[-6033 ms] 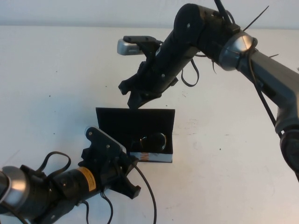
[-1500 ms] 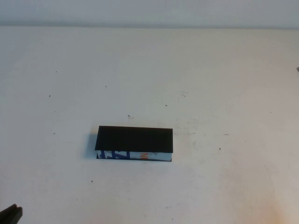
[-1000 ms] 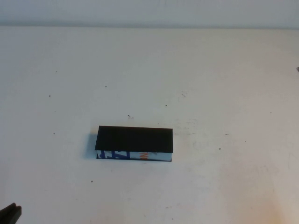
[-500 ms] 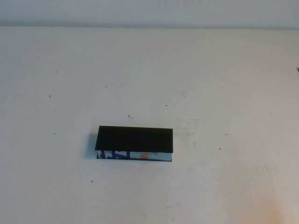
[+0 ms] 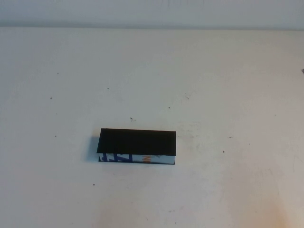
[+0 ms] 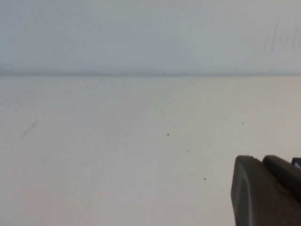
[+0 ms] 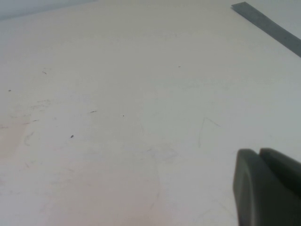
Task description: Return glasses to glasses case
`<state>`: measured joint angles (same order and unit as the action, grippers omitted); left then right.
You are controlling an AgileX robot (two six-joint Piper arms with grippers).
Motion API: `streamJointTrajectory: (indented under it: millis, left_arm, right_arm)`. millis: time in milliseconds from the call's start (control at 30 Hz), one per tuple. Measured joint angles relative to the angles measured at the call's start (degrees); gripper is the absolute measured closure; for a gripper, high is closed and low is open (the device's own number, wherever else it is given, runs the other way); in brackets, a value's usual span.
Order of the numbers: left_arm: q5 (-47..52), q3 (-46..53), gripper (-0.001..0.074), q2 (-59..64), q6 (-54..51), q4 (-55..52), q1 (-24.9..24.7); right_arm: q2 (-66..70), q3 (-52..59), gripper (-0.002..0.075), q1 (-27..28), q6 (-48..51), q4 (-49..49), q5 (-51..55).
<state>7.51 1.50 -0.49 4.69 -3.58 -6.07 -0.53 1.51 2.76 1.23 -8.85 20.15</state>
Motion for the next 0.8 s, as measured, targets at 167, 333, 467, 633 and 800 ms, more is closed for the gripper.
streamJointTrajectory:
  millis: [167,333,467,633,800]
  left_arm:
    - [1.66,0.0,0.0736,-0.09,-7.15,6.18,3.06]
    - [5.11,0.0,0.0736,-0.09,-12.1,9.79,3.32]
    - [10.69,0.0,0.0736,-0.09,-12.55,9.29,3.32]
    - [13.54,0.0,0.0736,-0.09,-12.8,8.09,3.32]
    - [13.68,0.0,0.0736,-0.09,-13.12,7.97,3.32]
  right_arm:
    - [0.0,0.0,0.0737,0.0,0.0,0.0,0.0]
    - [0.0,0.0,0.0737,0.0,0.0,0.0,0.0]
    - [0.0,0.0,0.0737,0.0,0.0,0.0,0.0]
    - [0.0,0.0,0.0737,0.0,0.0,0.0,0.0]
    - [0.0,0.0,0.0737,0.0,0.0,0.0,0.0]
